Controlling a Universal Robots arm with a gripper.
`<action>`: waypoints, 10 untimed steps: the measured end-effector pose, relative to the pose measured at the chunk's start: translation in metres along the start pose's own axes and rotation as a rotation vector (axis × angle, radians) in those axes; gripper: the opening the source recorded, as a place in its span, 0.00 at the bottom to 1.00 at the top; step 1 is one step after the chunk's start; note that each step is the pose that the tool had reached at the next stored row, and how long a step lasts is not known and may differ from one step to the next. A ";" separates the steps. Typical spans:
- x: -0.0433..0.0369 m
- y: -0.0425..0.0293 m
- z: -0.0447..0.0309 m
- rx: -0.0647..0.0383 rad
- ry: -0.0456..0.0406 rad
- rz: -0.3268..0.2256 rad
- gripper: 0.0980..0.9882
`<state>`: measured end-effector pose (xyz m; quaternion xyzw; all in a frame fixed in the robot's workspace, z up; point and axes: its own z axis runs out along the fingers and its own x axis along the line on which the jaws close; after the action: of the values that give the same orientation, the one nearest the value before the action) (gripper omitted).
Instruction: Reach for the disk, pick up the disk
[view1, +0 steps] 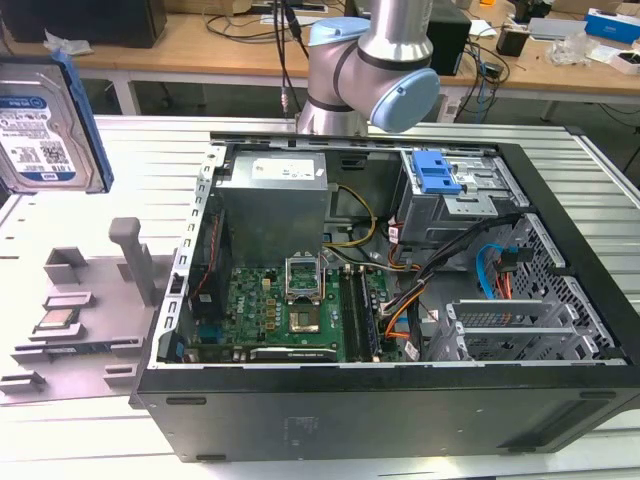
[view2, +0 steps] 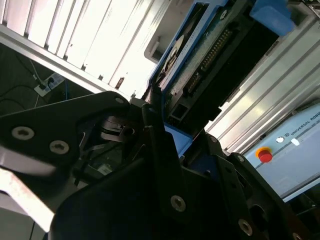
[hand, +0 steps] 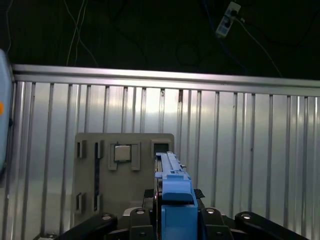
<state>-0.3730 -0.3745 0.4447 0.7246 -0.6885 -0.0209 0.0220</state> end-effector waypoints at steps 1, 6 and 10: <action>0.0000 0.0001 -0.0030 0.000 0.0000 0.000 0.30; -0.0004 0.0009 -0.0236 -0.002 0.0001 0.000 0.30; -0.0006 0.0014 -0.0346 -0.003 0.0001 0.000 0.30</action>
<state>-0.3723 -0.3739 0.4793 0.7245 -0.6885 -0.0221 0.0233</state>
